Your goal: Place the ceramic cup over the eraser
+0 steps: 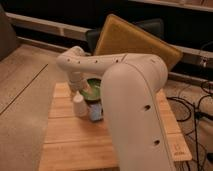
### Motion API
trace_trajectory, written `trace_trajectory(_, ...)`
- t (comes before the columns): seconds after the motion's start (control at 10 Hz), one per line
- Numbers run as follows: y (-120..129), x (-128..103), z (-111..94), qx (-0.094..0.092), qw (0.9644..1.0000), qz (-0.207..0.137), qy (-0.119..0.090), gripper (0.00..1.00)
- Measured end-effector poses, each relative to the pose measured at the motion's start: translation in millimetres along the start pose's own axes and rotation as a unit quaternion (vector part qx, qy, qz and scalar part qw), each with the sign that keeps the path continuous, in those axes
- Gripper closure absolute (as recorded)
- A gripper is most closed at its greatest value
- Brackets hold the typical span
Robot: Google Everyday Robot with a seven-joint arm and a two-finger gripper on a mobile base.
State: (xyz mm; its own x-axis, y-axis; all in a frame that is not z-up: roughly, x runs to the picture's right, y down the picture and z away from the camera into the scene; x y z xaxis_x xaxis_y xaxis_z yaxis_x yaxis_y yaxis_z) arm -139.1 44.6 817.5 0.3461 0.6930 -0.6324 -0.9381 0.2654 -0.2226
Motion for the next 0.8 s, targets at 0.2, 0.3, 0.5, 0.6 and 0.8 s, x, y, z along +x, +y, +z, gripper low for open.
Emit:
trace_trajectory(0.2,8,-13,3,-0.009,0.9999,-0.010,0.002,0.35)
trace_trajectory(0.3,16,-23,2,-0.017,0.9997,-0.019,-0.003,0.35)
trace_trajectory(0.5,31,-35,-1,-0.036,0.9989,-0.030,-0.011,0.35)
trace_trajectory(0.6,44,-36,-1,-0.052,0.9980,-0.034,-0.009,0.35)
trace_trajectory(0.8,49,-35,-1,-0.055,0.9978,-0.036,-0.006,0.35)
